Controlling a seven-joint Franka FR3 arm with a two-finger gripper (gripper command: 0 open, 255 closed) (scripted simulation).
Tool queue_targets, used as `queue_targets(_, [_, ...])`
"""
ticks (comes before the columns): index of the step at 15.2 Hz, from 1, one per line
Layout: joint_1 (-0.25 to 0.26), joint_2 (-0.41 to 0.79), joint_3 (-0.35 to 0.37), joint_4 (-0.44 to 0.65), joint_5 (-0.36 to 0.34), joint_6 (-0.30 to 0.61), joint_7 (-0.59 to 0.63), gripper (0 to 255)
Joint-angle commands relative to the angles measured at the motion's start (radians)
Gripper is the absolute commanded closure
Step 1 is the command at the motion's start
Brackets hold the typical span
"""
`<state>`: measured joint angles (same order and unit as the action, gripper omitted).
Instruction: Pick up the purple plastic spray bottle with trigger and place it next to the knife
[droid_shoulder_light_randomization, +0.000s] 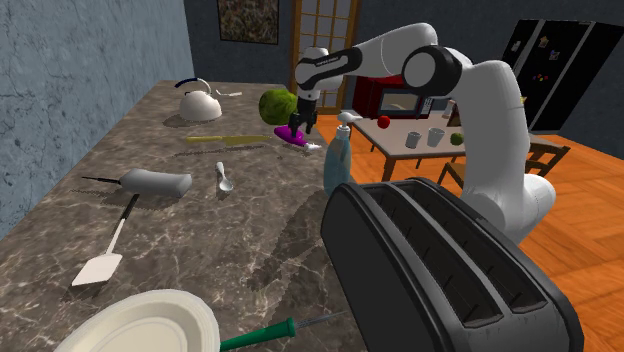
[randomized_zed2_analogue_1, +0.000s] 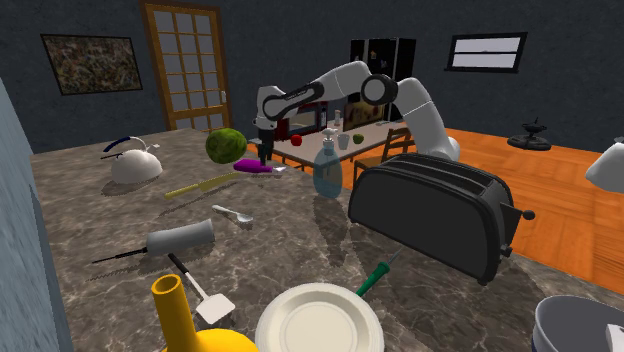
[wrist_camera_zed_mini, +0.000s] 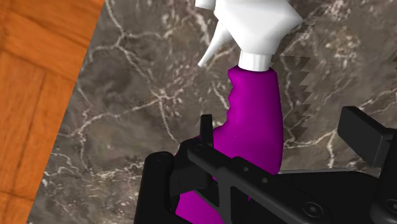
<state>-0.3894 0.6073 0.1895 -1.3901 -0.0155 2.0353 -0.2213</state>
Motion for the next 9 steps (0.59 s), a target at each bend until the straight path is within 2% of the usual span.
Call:
queue_targets(1, [-0.002, -0.018, 0.001, 0.031, 0.002, -0.048, -0.001, 0])
queue_targets(2, [-0.003, -0.026, 0.002, 0.045, 0.004, -0.07, -0.001, 0])
queue_targets(9, [-0.003, -0.026, 0.002, 0.045, 0.004, -0.07, -0.001, 0])
